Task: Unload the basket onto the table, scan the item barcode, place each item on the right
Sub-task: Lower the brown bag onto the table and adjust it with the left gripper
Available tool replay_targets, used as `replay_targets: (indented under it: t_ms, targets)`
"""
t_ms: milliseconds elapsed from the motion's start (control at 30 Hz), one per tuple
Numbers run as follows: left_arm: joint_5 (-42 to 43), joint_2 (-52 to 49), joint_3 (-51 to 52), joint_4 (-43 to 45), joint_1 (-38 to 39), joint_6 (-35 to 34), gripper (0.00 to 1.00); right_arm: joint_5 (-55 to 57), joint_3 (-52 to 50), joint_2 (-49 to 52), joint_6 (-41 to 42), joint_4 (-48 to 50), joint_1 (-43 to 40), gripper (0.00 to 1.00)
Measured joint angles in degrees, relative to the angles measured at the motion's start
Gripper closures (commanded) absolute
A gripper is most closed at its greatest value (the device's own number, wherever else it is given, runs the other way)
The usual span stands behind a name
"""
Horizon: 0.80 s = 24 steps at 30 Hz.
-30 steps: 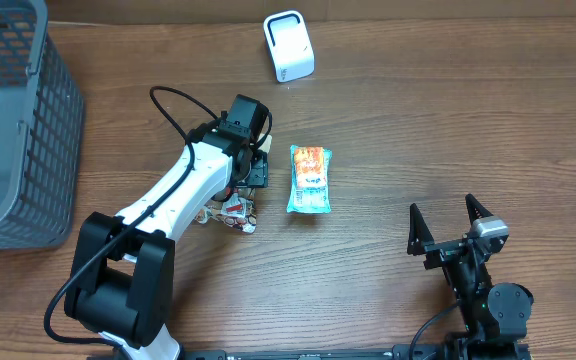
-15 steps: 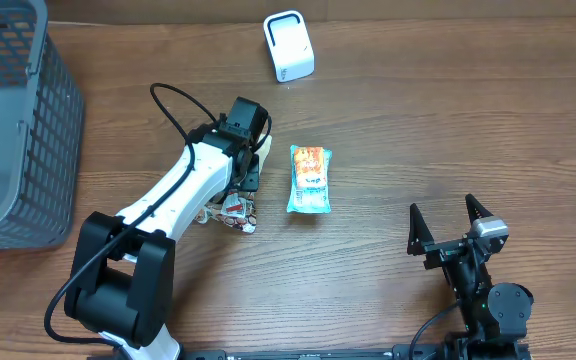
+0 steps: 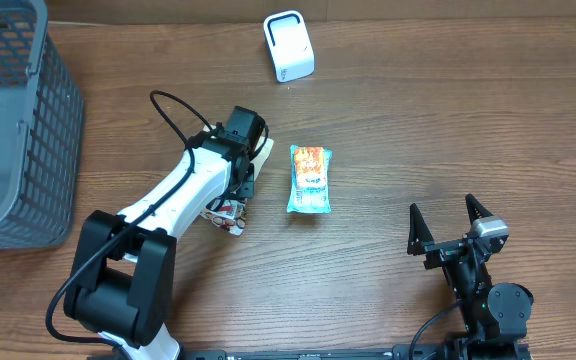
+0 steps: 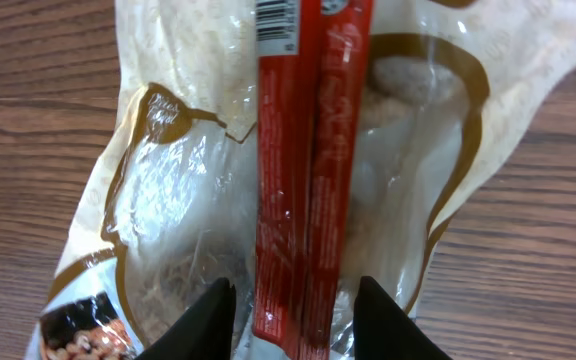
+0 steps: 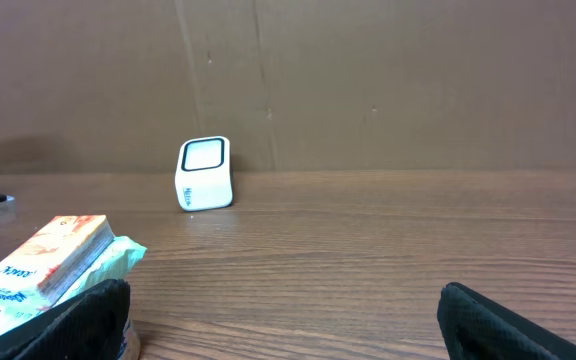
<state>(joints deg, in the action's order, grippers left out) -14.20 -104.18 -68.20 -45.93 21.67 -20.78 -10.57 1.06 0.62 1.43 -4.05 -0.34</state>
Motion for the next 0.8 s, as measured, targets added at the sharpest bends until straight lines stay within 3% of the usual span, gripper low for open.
replay_targets:
  t_ms: [167,267,300,400,633,800]
  targets:
    - [0.0,0.0,0.0,-0.2,-2.0,0.3,0.67,0.0,0.0,0.0,0.0,0.0,0.0,0.00]
    - [0.0,0.0,0.0,-0.2,-3.1,0.4,0.76,0.0,0.0,0.0,0.0,0.0,0.0,0.00]
    - [0.0,0.0,0.0,-0.2,-3.5,0.6,0.74,0.0,0.0,0.0,0.0,0.0,0.0,0.00]
    - [0.5,0.0,0.0,-0.2,-4.3,1.5,0.56,0.0,0.0,0.0,0.0,0.0,0.0,0.00]
    - [2.6,0.0,0.0,-0.1,-6.4,6.3,0.33,0.0,0.0,0.0,0.0,0.0,0.0,0.00]
    - [3.1,0.0,0.0,1.0,-6.6,13.0,0.10,0.0,0.0,0.0,0.0,0.0,0.0,0.00]
